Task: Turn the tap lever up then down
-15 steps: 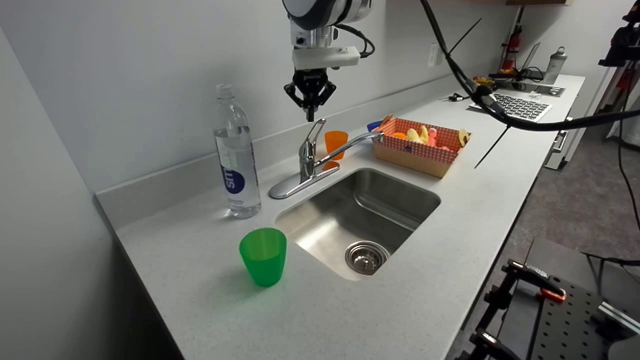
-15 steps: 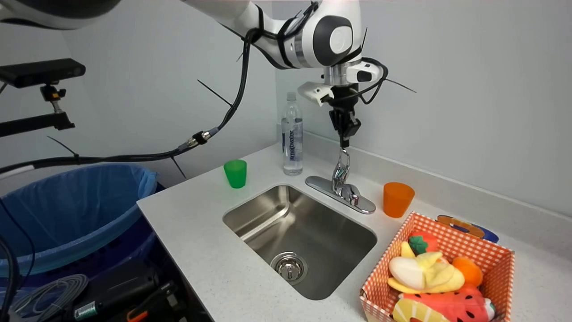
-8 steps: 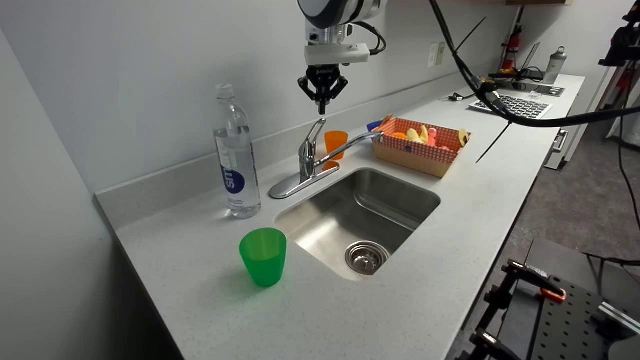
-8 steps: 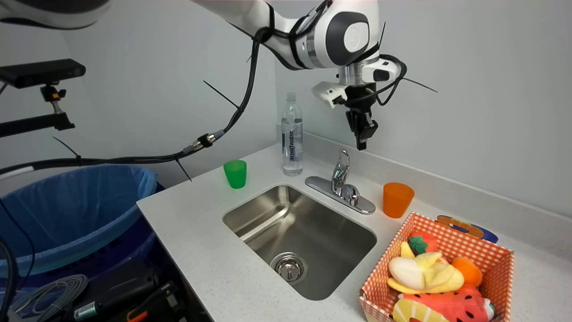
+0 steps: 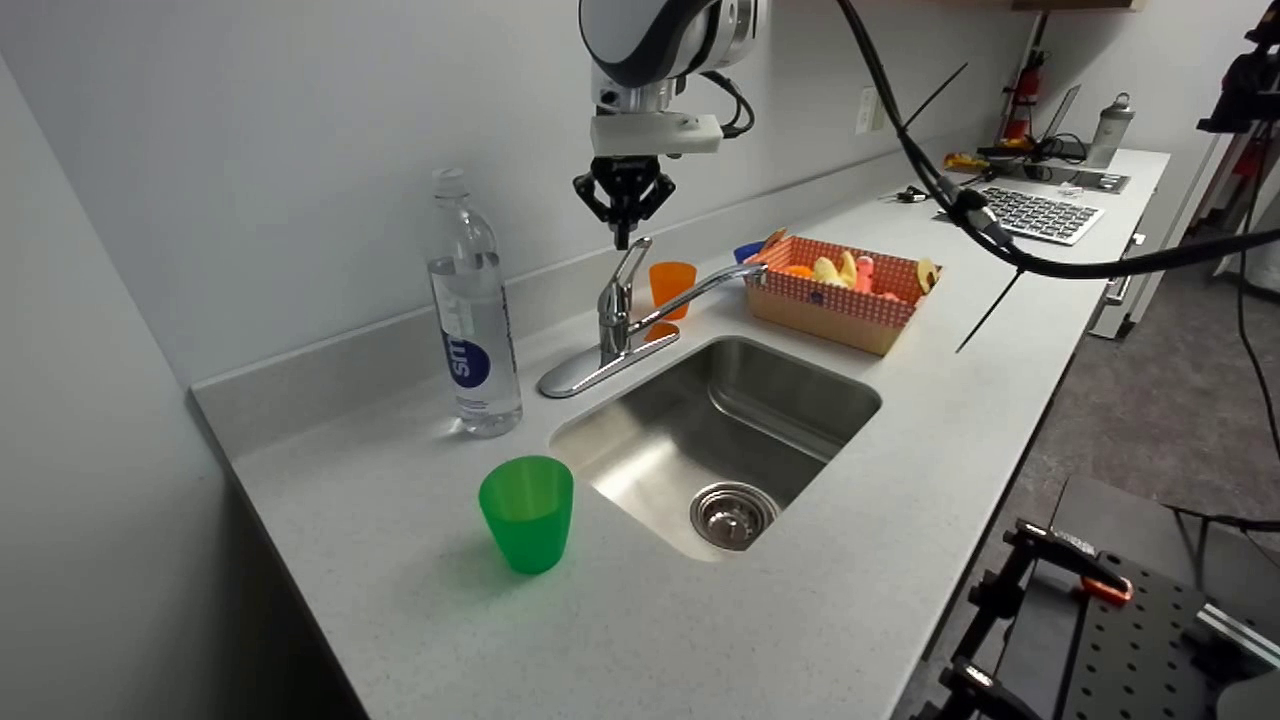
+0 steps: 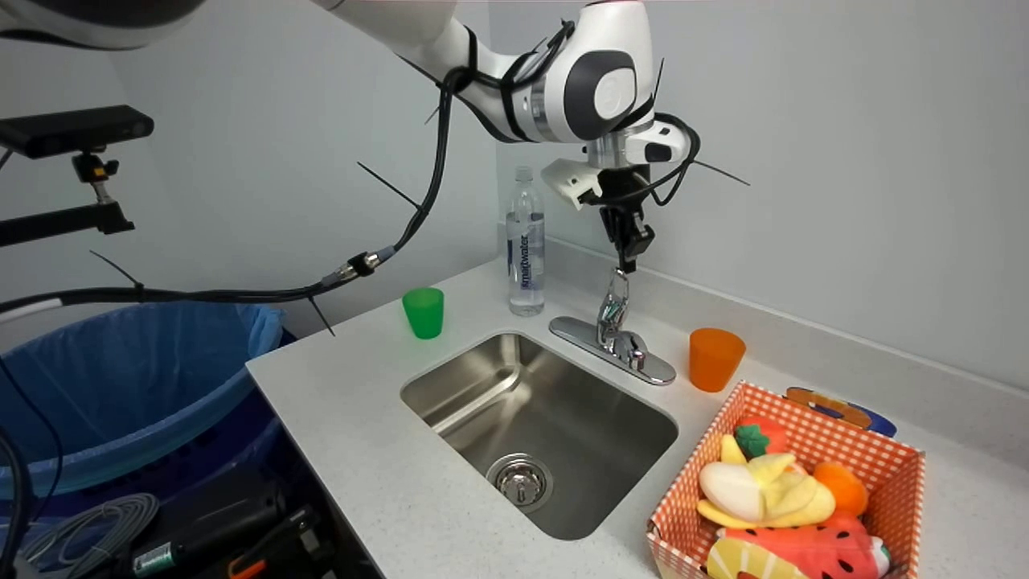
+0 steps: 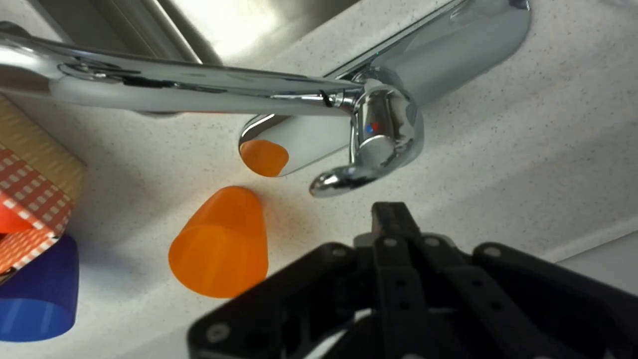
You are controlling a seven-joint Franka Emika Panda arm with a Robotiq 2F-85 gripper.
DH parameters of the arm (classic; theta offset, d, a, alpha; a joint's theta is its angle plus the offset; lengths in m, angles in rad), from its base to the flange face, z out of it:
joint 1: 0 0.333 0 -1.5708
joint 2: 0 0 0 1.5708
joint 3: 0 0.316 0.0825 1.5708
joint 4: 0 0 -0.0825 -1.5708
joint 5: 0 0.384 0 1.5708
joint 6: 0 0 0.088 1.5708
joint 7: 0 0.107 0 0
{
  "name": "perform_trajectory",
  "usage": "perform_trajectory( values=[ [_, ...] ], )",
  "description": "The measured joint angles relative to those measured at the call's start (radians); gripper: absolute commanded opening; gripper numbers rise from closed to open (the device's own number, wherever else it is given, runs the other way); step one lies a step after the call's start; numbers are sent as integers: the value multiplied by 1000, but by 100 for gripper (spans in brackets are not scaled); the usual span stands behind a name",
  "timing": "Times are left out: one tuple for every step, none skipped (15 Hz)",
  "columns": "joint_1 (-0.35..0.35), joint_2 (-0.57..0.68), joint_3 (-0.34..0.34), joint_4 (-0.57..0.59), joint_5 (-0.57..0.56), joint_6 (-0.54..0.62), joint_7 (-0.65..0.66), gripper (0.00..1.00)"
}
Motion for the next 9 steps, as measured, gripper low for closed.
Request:
perform_trajectory(
  values=[
    [0, -4, 2, -5, 0, -10, -3, 0],
    [0, -10, 4, -9, 1, -26, -9, 0],
    [0, -18, 6, -10, 3, -50, -19, 0],
    [0, -27, 8, -10, 7, -77, -30, 0],
    [0, -37, 10, -11, 9, -109, -41, 0],
    [0, -48, 13, -12, 9, -143, -51, 0],
    [0, -59, 16, -16, 9, -176, -58, 0],
    [0, -71, 19, -23, 9, -208, -64, 0],
    [0, -80, 21, -34, 9, -235, -66, 0]
  ],
)
